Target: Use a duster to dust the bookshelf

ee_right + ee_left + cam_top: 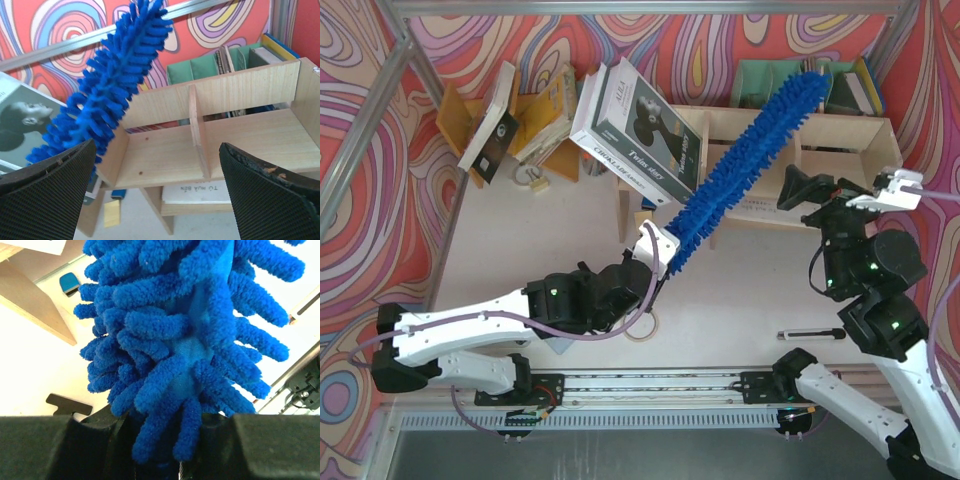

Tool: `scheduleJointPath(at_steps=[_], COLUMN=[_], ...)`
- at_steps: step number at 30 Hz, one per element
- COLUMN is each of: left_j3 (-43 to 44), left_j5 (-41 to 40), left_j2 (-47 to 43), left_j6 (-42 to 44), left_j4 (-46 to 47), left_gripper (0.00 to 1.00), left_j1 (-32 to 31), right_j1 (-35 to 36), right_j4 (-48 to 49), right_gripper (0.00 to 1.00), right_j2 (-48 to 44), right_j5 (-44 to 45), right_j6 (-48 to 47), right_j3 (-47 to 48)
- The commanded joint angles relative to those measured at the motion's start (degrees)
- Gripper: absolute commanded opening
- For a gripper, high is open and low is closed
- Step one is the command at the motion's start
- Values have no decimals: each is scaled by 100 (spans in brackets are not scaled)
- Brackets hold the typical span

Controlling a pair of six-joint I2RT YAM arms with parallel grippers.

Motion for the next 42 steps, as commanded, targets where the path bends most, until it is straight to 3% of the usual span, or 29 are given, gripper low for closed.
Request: scheduleJointPath(at_steps=[1, 9, 15, 26, 33, 42], left_j3=[261, 629, 1013, 866, 1048, 1005], left_j5=[-380, -488, -686, -1584, -1046, -122], left_j2=[-50, 0, 34, -271, 211, 797], left_j6=[-21, -40, -143, -2046, -2657, -2772], left_j4=[334, 256, 76, -880, -1254, -1035], left_gripper=[0, 0, 0, 0, 0, 0], left_j1=[154, 426, 495, 567, 732, 732], right_j1=[8, 8, 9, 6, 12, 6], right_j4=[364, 1072, 1134, 1096, 1056, 1073], right_gripper=[99, 99, 99, 99, 99, 99], right_j2=[-128, -919, -1011, -1007, -1026, -1041], right_j5=[44, -303, -343, -209, -73, 5], right_j6=[-573, -415, -469, -401, -363, -343], right_j3=[-487, -1996, -2111, -2075, -2086, -2113])
